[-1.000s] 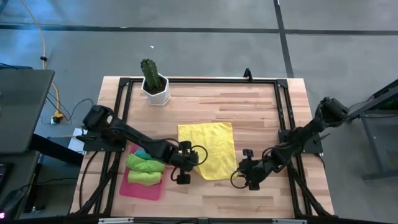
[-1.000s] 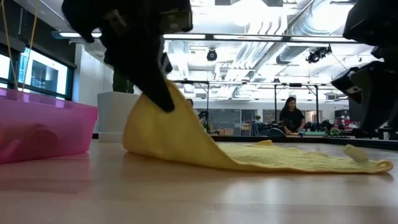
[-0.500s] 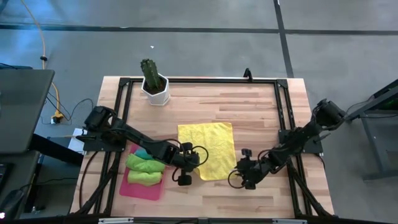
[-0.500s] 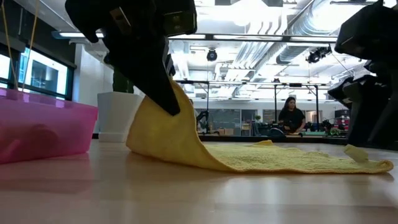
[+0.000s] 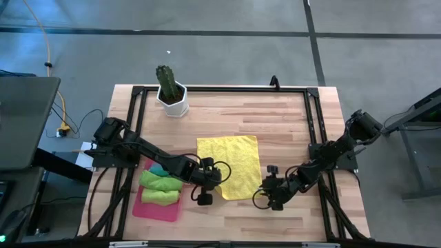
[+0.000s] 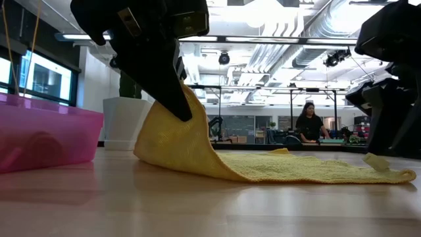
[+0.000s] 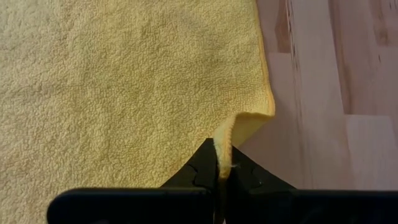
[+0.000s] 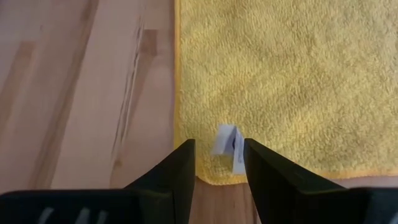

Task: Roll microfiber towels into tight, uniform cylinder then place into a basket
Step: Roll the yellow towel

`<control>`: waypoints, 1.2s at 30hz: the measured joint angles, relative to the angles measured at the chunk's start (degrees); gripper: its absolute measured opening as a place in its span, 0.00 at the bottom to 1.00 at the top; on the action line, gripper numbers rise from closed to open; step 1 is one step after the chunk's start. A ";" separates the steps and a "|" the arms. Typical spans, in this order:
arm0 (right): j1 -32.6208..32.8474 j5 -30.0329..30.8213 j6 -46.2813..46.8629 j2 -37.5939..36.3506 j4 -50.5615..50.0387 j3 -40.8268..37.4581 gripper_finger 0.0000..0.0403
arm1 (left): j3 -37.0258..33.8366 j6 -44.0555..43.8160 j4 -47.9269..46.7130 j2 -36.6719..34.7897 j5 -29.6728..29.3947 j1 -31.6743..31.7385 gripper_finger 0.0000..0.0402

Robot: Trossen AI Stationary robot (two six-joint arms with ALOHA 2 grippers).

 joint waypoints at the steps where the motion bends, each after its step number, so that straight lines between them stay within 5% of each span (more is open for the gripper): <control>1: 0.02 -0.01 -0.05 0.00 0.04 0.00 0.32 | 0.00 0.00 0.00 -0.01 0.00 0.00 0.00; 36: 4.15 1.76 -5.49 4.69 1.41 0.00 0.32 | 0.00 -4.94 1.88 -0.05 3.43 -3.05 0.00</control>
